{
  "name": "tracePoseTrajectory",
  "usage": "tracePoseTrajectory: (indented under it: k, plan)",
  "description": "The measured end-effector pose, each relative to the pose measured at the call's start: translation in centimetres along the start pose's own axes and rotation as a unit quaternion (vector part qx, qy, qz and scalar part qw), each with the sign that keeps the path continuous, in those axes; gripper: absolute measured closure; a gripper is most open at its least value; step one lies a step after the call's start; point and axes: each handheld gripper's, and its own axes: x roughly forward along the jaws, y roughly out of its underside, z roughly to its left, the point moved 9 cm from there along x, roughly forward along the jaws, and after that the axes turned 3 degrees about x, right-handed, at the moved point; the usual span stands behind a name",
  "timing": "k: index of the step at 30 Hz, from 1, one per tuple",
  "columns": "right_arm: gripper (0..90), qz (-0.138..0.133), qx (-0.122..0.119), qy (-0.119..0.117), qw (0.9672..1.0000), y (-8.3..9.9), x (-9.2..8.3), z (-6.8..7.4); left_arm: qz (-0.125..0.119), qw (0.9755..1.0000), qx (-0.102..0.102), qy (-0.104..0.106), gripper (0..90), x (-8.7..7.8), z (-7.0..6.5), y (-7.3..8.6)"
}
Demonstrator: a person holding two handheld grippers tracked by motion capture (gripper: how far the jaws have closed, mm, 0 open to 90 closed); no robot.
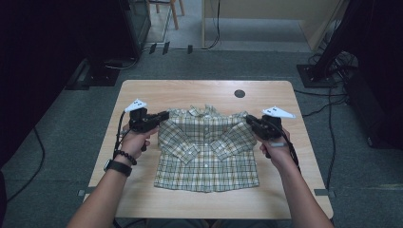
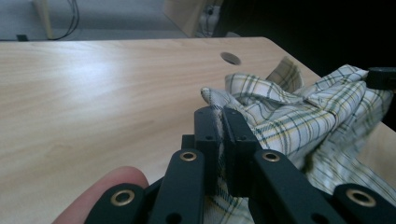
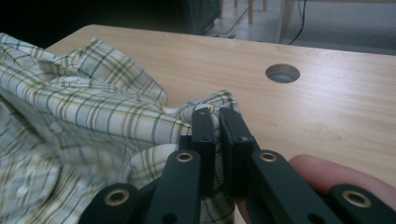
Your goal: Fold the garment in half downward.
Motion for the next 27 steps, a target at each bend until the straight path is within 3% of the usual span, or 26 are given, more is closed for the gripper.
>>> tracePoseTrajectory:
  k: [7,12,16,18,21,27]
  plan:
    - [85.5,0.021,-0.055,0.011,0.9982,4.4,-3.3,2.1,0.022,0.9991,0.035,0.013,86.0,-2.8,-3.0,4.2]
    - [84.4,0.06,-0.08,0.019,0.9948,8.6,-4.6,2.9,0.085,0.9946,0.06,0.003,85.7,-2.7,-3.7,8.9]
    - [84.3,0.105,-0.085,0.025,0.9905,11.7,-3.8,2.7,0.12,0.9903,0.069,-0.016,85.6,-1.8,-3.4,11.2]
    - [84.3,0.122,-0.083,0.031,0.9886,13.0,-3.2,2.5,0.134,0.9875,0.08,-0.026,85.5,-1.4,-3.3,11.9]
    - [84.2,0.112,-0.079,0.03,0.99,13.0,-2.8,2.4,0.13,0.9867,0.093,-0.033,85.4,-1.2,-3.4,12.1]
    - [84.0,0.107,-0.071,0.039,0.9909,12.2,-1.4,2.0,0.12,0.9887,0.076,-0.048,85.3,-0.8,-2.4,11.7]
